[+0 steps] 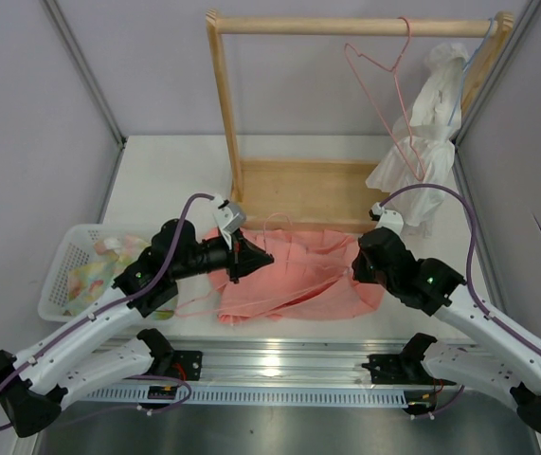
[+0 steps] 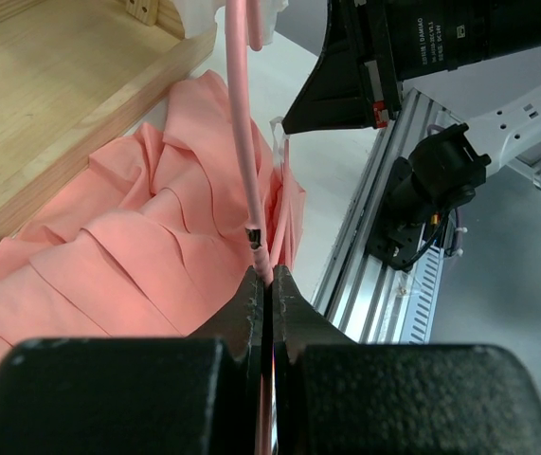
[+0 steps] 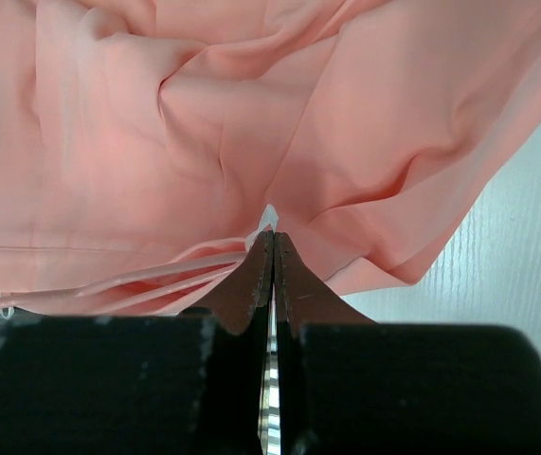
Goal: Place the skirt on the hanger
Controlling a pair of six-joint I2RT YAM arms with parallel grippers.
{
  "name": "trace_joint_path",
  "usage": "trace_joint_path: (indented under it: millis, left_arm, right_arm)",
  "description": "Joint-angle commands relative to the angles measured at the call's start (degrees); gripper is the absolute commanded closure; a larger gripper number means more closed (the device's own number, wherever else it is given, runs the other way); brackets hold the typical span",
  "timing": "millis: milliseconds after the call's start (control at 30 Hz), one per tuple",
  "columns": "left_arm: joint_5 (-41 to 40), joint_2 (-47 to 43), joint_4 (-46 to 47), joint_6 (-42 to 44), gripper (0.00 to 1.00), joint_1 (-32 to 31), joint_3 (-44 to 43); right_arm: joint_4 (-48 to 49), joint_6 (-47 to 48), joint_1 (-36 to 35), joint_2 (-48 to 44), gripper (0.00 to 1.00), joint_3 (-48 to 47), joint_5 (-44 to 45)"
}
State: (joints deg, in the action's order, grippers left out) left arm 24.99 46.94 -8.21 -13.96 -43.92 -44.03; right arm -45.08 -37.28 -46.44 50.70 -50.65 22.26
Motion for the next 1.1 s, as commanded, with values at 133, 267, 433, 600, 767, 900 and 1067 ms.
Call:
trace_joint_path:
  millis: [133,267,433,600,767,900,1067]
  left_arm:
    - [-0.7,1.2,5.3,-0.1,1.00,-0.2,-2.7]
    - [-1.6,1.1,5.6,-0.1,1.00,-0.2,-3.3]
    - [-1.9,2.1,5.8,-0.3,1.00,-0.2,-3.7]
    - [-1.3,2.5,6.2,-0.3,1.00,-0.2,-3.3]
    - [-0.2,2.6,6.0,-0.5,1.00,-0.2,-2.6]
    - [0.2,2.2,5.6,-0.8,1.00,-0.2,-1.9]
    - [1.0,2.2,5.0,-0.8,1.00,-0.2,-1.7]
  right_arm:
    - [1.4,0.6,-0.4,-0.2,1.00,-2.2,2.0]
    - [1.3,0.6,-0.7,-0.3,1.00,-1.9,1.8]
    - [1.5,0.4,-0.8,-0.4,1.00,-1.6,1.8]
    - [1.5,0.4,-0.8,-0.7,1.00,-1.4,2.0]
    - [1.7,0.5,-0.8,-0.5,1.00,-1.3,2.2]
    - [1.9,0.5,-0.8,-0.2,1.00,-1.4,2.3]
    - [2.0,0.8,-0.8,0.0,1.00,-1.4,2.6]
